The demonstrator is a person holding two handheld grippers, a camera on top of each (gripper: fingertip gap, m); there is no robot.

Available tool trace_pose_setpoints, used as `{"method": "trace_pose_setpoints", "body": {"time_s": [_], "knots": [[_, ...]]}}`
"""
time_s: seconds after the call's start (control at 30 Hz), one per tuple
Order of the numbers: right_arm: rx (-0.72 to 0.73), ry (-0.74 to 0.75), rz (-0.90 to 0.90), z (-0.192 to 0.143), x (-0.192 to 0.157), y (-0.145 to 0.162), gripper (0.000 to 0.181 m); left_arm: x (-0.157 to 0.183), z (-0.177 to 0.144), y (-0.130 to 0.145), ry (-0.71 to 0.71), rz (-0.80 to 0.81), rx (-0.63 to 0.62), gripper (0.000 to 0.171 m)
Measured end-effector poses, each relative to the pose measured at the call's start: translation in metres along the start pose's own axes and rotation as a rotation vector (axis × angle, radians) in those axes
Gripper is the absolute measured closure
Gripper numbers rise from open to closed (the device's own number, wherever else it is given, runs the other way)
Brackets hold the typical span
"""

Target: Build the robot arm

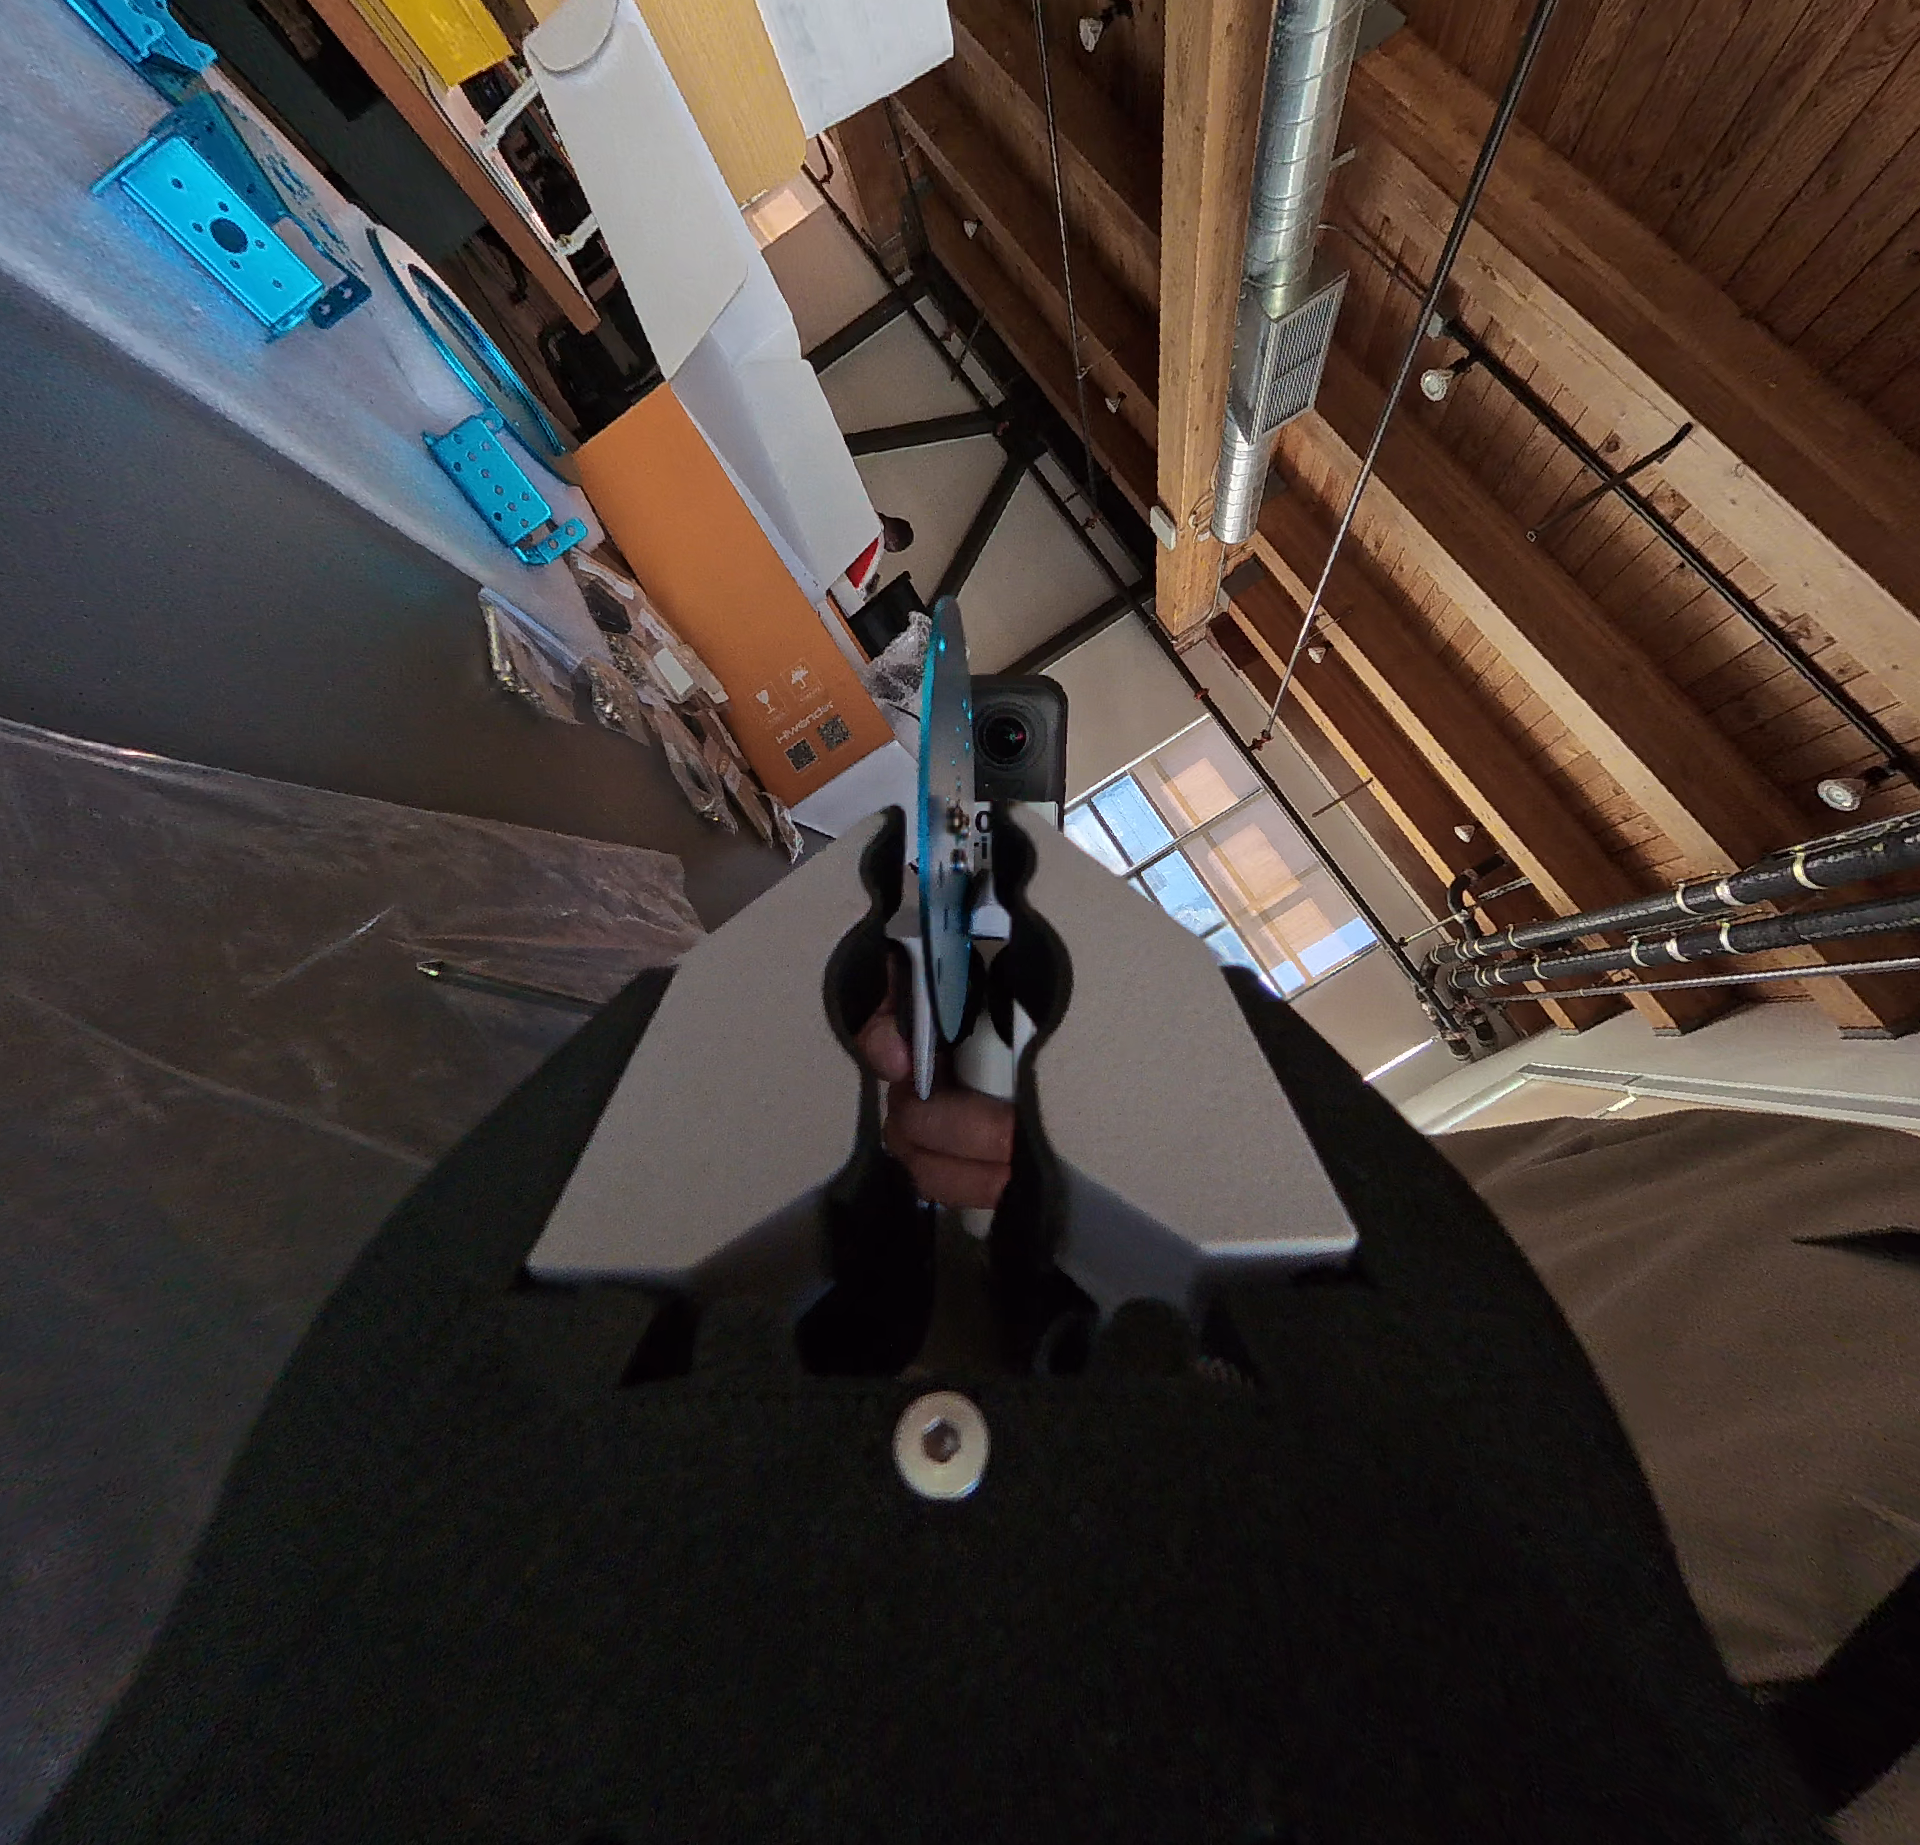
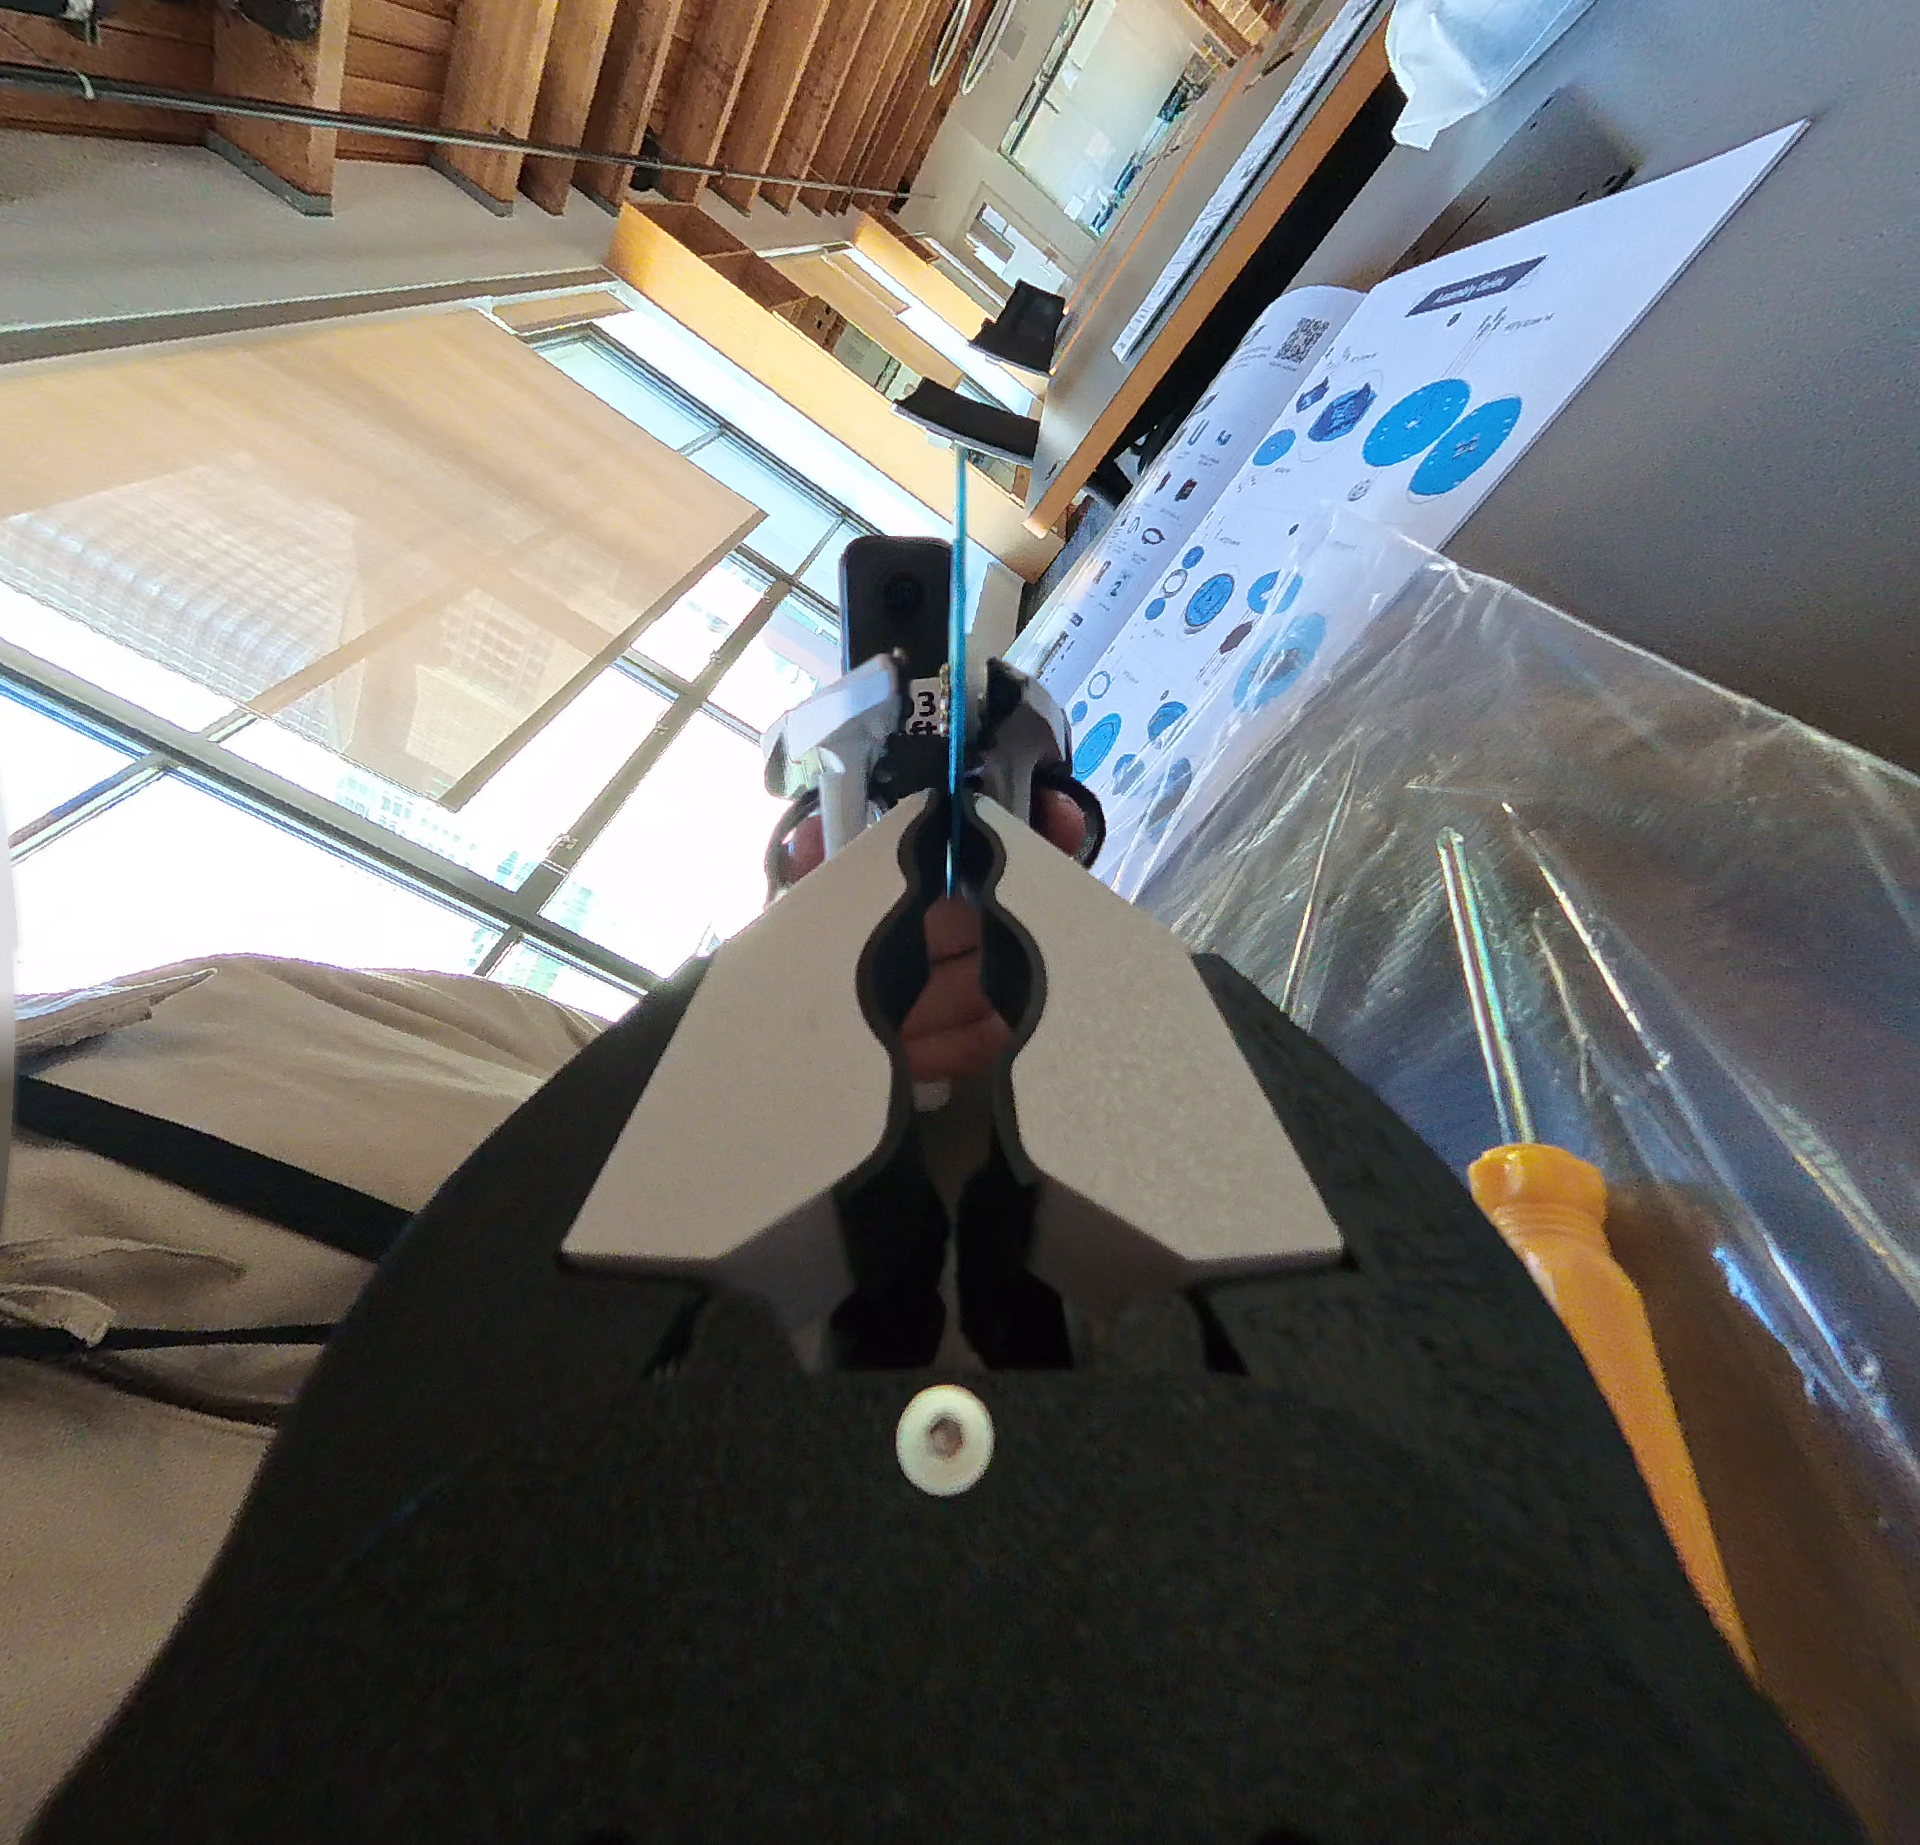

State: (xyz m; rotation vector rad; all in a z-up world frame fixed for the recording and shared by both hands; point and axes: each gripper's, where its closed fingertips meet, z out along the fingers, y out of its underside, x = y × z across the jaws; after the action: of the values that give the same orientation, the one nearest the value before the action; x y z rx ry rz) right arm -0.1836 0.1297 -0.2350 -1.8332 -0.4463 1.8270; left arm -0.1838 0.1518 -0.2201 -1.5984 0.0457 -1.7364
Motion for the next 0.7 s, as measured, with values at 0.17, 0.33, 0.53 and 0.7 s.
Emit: {"method": "trace_pose_setpoints", "body": {"time_s": [0.17,0.33,0.53,0.7], "knots": [[-0.003,-0.007,0.005,0.001,-0.002,0.001,0.181,0.001,-0.001,0.0,-0.007,0.03,-0.006,0.164],[0.001,-0.025,0.016,0.003,-0.005,0.002,0.181,0.004,-0.003,-0.001,-0.009,0.082,-0.008,0.165],[-0.001,-0.013,-0.041,0.007,-0.006,0.004,0.17,0.008,-0.01,-0.005,-0.024,0.137,-0.005,0.165],[-0.023,0.048,-0.223,0.004,-0.009,-0.004,0.16,0.005,-0.038,-0.019,-0.104,0.243,-0.02,0.165]]}}
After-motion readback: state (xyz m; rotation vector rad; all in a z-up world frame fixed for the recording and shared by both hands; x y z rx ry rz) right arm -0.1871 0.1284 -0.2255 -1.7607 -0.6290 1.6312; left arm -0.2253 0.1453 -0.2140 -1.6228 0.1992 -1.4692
